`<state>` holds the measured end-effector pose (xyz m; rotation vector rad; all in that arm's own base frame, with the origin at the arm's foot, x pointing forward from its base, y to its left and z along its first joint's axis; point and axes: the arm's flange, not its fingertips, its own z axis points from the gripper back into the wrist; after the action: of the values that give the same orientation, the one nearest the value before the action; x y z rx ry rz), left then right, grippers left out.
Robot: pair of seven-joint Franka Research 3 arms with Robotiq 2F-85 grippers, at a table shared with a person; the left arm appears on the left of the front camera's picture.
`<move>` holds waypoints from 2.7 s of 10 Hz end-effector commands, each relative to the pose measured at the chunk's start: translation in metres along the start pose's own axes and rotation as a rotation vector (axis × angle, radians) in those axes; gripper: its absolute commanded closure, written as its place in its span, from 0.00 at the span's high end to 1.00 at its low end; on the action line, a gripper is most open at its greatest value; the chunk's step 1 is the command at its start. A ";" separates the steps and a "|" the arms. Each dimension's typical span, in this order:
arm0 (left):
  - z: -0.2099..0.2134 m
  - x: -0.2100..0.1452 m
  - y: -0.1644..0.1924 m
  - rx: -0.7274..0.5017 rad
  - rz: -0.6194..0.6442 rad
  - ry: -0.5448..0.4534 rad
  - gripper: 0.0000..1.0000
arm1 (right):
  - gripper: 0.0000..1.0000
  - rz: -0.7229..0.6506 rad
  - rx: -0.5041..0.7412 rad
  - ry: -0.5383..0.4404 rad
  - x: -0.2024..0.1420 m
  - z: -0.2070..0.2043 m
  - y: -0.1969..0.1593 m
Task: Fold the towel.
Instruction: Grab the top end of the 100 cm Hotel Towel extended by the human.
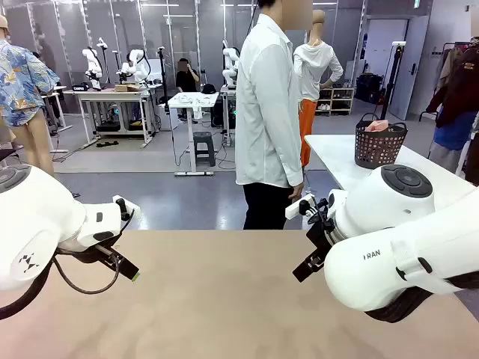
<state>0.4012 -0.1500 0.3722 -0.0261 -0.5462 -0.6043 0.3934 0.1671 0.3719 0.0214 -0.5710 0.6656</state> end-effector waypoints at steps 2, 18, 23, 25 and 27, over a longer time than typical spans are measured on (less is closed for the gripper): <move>0.000 0.000 0.000 0.000 0.000 0.000 1.00 | 1.00 0.000 0.000 0.000 0.000 0.000 0.000; 0.171 0.037 0.073 -0.623 0.336 -0.144 1.00 | 1.00 -0.314 0.643 -0.073 0.032 0.157 -0.110; 0.255 -0.087 0.178 -0.752 0.582 -0.526 1.00 | 1.00 -0.706 0.908 -0.305 -0.105 0.219 -0.218; 0.282 -0.144 0.214 -0.710 0.706 -0.646 1.00 | 1.00 -0.804 0.896 -0.425 -0.165 0.238 -0.238; 0.298 -0.193 0.234 -0.632 0.802 -0.691 1.00 | 1.00 -0.851 0.885 -0.518 -0.207 0.254 -0.247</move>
<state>0.2588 0.1970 0.5713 -1.0367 -0.8884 0.0569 0.2870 -0.1972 0.5285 1.1983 -0.5908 -0.0026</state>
